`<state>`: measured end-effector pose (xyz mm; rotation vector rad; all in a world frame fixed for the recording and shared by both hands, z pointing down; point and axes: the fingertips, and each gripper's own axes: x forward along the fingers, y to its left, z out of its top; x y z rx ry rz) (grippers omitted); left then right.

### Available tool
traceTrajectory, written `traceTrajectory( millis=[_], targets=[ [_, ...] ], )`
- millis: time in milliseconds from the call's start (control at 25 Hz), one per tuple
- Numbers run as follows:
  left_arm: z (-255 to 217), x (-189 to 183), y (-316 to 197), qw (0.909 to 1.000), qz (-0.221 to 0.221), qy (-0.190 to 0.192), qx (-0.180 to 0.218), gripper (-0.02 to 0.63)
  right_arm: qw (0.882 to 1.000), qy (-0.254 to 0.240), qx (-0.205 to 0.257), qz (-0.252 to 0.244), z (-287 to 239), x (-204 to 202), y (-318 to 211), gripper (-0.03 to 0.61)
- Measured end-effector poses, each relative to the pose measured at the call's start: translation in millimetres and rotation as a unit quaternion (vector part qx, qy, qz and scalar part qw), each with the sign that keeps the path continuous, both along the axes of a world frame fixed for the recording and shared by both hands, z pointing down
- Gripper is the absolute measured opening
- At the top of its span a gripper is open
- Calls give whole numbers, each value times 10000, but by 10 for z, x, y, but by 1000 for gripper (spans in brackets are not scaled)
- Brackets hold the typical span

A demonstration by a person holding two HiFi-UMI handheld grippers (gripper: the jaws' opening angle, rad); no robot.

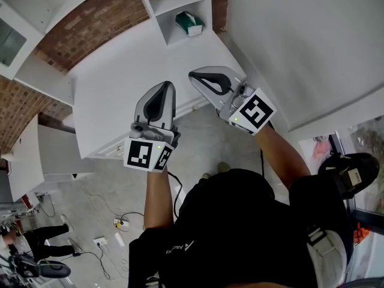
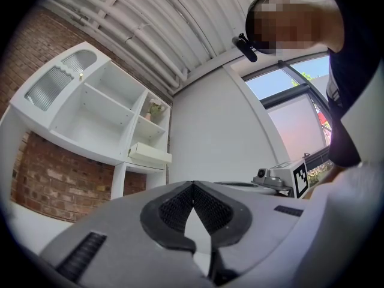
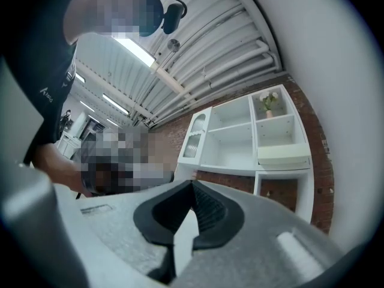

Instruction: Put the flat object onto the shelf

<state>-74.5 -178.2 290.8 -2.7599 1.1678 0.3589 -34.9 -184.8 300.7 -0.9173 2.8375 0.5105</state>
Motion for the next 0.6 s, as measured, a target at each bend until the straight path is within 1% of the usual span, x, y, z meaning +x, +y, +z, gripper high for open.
traceTrajectory(
  millis=[320, 440, 600],
  targets=[
    [-26, -10, -21, 10000, 61, -1, -11, -2, 10000, -6, -51, 11, 9, 0, -4, 0],
    [-31, -17, -20, 10000, 83, 11, -20, -2, 9999, -46, -140, 10, -2, -13, 7, 0],
    [-31, -30, -27, 9999, 104, 28, -25, -2, 10000, 18, -39, 21, 29, -8, -11, 0]
  ],
)
